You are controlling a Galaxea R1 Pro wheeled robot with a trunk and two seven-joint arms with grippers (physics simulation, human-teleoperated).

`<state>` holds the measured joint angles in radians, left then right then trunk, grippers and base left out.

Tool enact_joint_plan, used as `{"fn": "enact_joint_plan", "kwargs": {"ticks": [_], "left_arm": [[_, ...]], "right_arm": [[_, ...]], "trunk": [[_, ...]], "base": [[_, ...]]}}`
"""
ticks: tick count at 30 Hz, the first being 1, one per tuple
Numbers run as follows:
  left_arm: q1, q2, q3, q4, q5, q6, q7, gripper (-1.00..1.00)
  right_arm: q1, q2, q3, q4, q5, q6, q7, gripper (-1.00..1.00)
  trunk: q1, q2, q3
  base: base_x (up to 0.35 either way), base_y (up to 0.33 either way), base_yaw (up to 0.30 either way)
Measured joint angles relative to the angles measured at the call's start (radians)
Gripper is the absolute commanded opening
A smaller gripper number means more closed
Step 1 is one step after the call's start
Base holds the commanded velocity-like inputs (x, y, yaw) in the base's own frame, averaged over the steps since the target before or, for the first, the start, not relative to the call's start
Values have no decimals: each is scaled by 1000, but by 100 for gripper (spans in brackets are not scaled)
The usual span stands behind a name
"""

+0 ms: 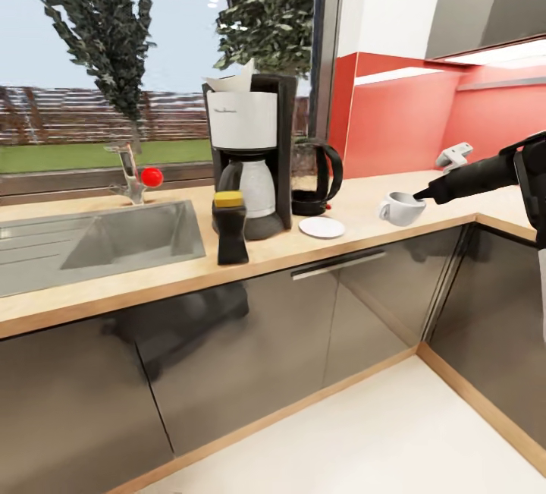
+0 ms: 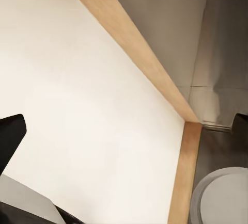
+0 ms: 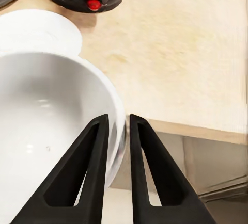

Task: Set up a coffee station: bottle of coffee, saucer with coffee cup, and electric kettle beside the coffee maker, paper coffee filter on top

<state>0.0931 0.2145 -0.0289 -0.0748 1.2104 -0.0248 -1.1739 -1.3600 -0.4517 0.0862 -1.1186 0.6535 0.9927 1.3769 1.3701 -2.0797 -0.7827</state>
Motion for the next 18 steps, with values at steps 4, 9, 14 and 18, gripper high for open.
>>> {"fn": "enact_joint_plan", "kwargs": {"ticks": [4, 9, 14, 18], "left_arm": [[0, 0, 0, 0, 0, 0, 0, 100], [0, 0, 0, 0, 0, 0, 0, 100], [0, 0, 0, 0, 0, 0, 0, 100], [0, 0, 0, 0, 0, 0, 0, 100]], "right_arm": [[2, 0, 0, 0, 0, 0, 0, -100], [10, 0, 0, 0, 0, 0, 0, -100], [13, 0, 0, 0, 0, 0, 0, -100], [14, 0, 0, 0, 0, 0, 0, -100]], "trunk": [[0, 0, 0], [0, 0, 0], [0, 0, 0], [0, 0, 0]], "base": [[0, -155, 220], [0, -50, 253], [0, -14, 265], [0, -4, 268]]}}
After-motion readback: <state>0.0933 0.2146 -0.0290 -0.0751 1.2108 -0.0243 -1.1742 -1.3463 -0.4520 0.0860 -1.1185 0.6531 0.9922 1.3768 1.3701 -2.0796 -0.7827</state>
